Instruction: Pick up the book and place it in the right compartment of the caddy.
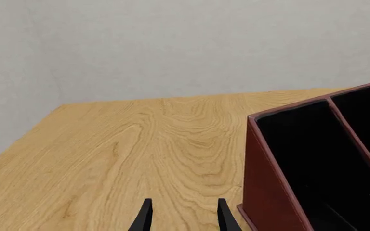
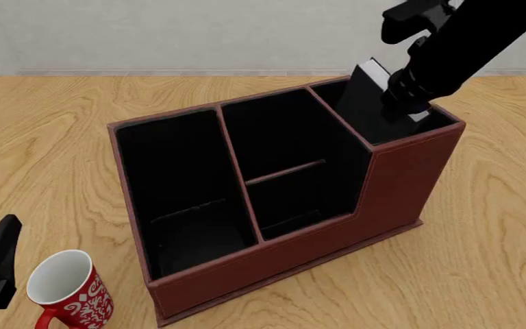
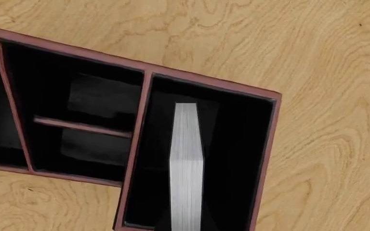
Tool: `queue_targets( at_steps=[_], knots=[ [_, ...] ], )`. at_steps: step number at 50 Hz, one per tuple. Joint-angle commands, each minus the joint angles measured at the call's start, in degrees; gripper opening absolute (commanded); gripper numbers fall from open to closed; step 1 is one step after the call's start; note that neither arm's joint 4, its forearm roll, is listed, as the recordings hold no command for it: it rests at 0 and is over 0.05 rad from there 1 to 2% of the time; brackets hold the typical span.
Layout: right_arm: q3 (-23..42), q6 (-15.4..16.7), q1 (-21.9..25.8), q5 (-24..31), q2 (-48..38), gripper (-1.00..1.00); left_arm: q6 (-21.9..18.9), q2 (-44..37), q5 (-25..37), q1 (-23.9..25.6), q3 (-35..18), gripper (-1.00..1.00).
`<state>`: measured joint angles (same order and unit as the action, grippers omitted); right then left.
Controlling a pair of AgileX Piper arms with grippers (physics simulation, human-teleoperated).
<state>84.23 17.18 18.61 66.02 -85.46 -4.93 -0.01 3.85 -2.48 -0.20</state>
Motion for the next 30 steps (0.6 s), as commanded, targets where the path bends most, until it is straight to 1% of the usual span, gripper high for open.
queue_targets(
  at_steps=[1,13,17,18,19,30],
  knots=[
    [0.65,-0.83,-0.4,-0.78,0.08,-1.0,-0.01,0.0,-0.06,-0.13,-0.02,1.0],
    [-0.54,-0.83,0.06,-0.72,0.46,-1.0,0.01,0.0,-0.11,0.03,0.02,1.0],
    [-0.04,-1.08,0.16,-0.57,0.35,-1.0,-0.03,0.0,-0.17,0.16,-0.01,1.0],
    [0.3,-0.67,-0.19,-0.67,0.23,-1.0,-0.01,0.0,-0.24,0.14,-0.02,1.0],
    [0.36,-0.51,-0.42,-0.66,0.13,1.0,0.07,0.0,-0.2,0.19,-0.02,1.0],
    [0.14,-0.61,0.36,-0.53,0.39,1.0,-0.08,0.0,-0.19,0.24,-0.16,1.0]
  ],
)
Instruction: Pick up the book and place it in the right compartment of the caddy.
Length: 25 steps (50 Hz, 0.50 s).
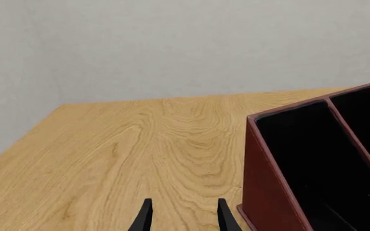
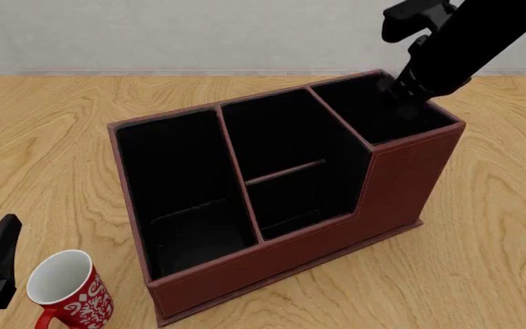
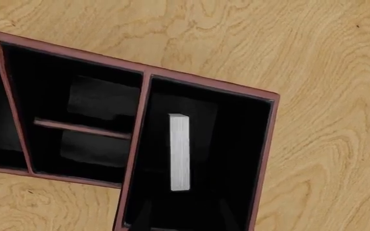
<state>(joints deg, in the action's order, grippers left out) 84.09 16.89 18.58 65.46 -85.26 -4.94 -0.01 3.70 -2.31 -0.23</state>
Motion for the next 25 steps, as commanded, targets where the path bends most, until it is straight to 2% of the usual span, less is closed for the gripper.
queue_targets(
  at_steps=[1,16,25],
  knots=[
    [0.23,0.02,0.2,0.02,0.18,1.0,-0.09,0.0,0.0,0.06,-0.16,1.0],
    [0.37,-0.06,0.08,0.12,0.76,1.0,-0.11,0.0,0.13,0.28,-0.3,1.0],
    [3.36,0.52,-0.97,2.64,2.16,1.0,-0.12,0.0,0.33,0.29,-0.5,1.0]
  ],
)
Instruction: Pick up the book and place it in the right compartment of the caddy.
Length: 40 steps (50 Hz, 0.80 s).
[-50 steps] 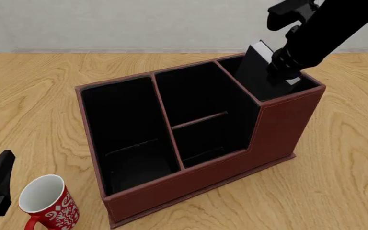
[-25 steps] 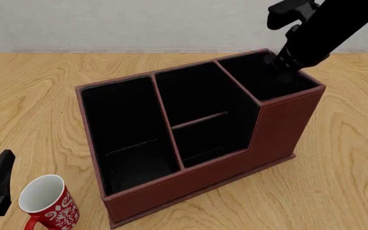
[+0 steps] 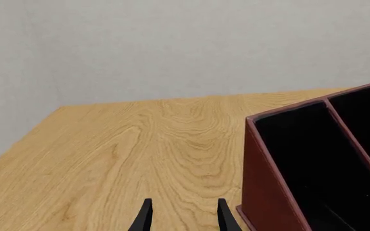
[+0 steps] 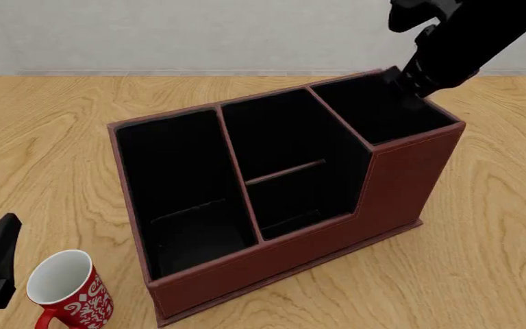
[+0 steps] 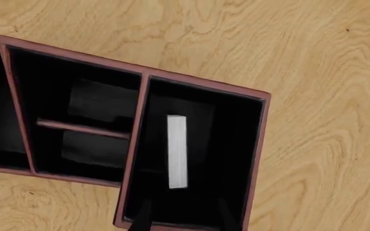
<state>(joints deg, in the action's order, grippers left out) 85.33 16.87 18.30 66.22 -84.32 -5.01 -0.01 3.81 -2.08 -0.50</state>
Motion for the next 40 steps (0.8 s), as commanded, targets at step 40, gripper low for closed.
queue_targets(
  at_steps=[40],
  knots=[
    [-6.85,4.22,-0.32,3.68,24.17,1.0,-1.49,0.0,4.67,0.42,-7.22,1.0]
  ],
)
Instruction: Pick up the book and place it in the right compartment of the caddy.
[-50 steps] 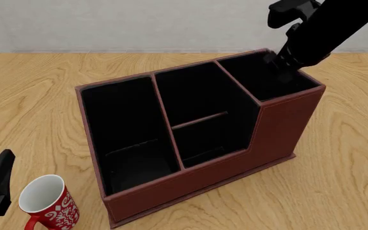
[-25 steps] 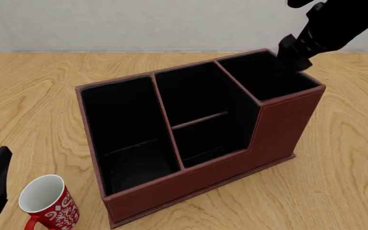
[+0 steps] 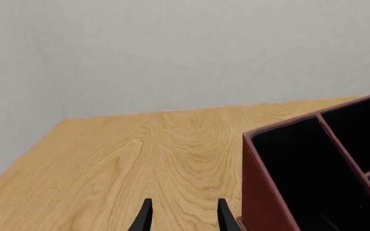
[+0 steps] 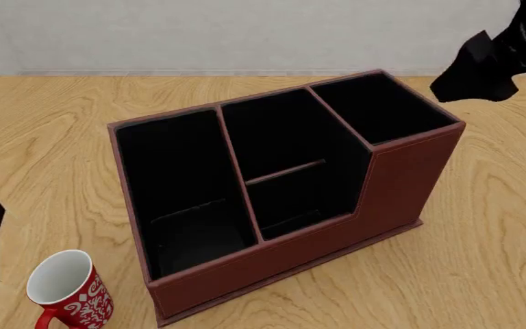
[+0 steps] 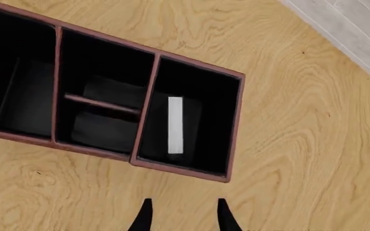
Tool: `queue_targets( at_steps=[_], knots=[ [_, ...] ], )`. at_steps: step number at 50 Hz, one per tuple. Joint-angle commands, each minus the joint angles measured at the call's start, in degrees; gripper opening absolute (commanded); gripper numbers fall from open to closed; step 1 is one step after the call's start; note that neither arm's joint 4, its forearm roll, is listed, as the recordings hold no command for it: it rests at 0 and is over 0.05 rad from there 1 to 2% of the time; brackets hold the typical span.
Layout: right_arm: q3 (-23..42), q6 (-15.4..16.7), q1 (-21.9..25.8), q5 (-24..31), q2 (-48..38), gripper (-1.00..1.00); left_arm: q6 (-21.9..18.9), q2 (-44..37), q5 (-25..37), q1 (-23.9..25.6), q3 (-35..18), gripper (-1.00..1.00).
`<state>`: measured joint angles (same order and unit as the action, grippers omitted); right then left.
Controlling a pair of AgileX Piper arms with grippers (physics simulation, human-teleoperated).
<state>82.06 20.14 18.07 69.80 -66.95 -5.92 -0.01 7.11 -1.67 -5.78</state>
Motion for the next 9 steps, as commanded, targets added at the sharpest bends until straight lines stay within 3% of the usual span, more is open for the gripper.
queue_targets(
  at_steps=[1,9],
  knots=[
    [-4.32,1.17,0.21,0.1,7.67,1.0,-0.51,0.01,1.51,-0.1,-2.19,1.0],
    [-6.49,2.19,3.36,0.1,14.58,1.0,-0.89,0.01,2.54,0.13,-3.38,1.0]
  ],
)
